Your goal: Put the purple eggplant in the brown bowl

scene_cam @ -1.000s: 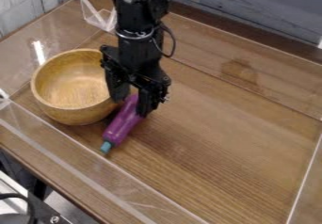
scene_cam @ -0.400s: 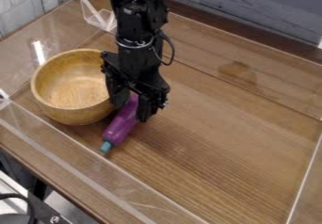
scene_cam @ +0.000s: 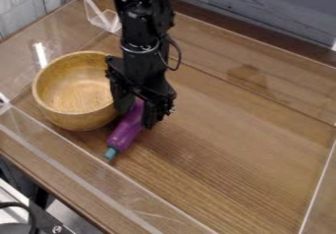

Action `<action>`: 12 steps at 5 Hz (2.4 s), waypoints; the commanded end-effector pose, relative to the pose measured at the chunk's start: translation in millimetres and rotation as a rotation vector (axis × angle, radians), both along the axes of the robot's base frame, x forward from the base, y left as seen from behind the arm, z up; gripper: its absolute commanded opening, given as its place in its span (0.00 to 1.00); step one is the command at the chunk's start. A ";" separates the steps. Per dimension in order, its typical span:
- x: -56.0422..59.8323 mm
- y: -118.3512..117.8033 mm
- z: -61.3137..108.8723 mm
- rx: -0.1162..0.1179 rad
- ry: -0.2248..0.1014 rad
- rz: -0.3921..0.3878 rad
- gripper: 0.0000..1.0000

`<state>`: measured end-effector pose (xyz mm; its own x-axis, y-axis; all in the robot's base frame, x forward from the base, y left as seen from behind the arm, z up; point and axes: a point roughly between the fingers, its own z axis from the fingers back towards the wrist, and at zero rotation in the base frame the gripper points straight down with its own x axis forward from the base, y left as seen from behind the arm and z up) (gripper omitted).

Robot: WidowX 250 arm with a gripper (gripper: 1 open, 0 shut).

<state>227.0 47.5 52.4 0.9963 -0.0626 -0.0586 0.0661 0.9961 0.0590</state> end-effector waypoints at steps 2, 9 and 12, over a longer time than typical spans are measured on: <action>5.3 3.2 3.3 0.008 -0.037 0.006 1.00; 5.9 5.6 -3.1 -0.003 -0.036 0.025 1.00; 4.9 10.2 5.0 -0.016 -0.027 0.039 0.00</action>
<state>225.0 53.8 48.1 0.9969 -0.0315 -0.0721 0.0342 0.9988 0.0360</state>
